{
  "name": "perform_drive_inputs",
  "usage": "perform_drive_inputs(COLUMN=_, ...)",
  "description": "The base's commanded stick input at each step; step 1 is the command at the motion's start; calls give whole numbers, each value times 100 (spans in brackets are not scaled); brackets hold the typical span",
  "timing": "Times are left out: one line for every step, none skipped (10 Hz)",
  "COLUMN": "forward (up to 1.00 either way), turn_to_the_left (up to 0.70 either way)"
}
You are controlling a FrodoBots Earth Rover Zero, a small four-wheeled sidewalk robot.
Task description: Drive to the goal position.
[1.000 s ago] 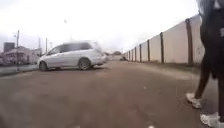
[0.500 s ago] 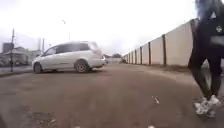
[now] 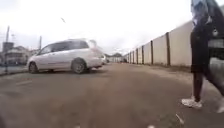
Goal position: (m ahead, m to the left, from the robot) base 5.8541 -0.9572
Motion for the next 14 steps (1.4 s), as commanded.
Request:
perform_drive_inputs(forward=100, turn_to_the_left=0)
perform_drive_inputs(forward=100, turn_to_the_left=0)
perform_drive_inputs(forward=100, turn_to_the_left=0)
perform_drive_inputs(forward=100, turn_to_the_left=0)
perform_drive_inputs(forward=100, turn_to_the_left=0)
perform_drive_inputs(forward=100, turn_to_the_left=-11)
perform_drive_inputs(forward=100, turn_to_the_left=-27)
perform_drive_inputs(forward=100, turn_to_the_left=-27)
perform_drive_inputs(forward=100, turn_to_the_left=-11)
perform_drive_inputs(forward=100, turn_to_the_left=0)
perform_drive_inputs(forward=100, turn_to_the_left=0)
perform_drive_inputs(forward=100, turn_to_the_left=0)
perform_drive_inputs(forward=100, turn_to_the_left=0)
perform_drive_inputs(forward=100, turn_to_the_left=0)
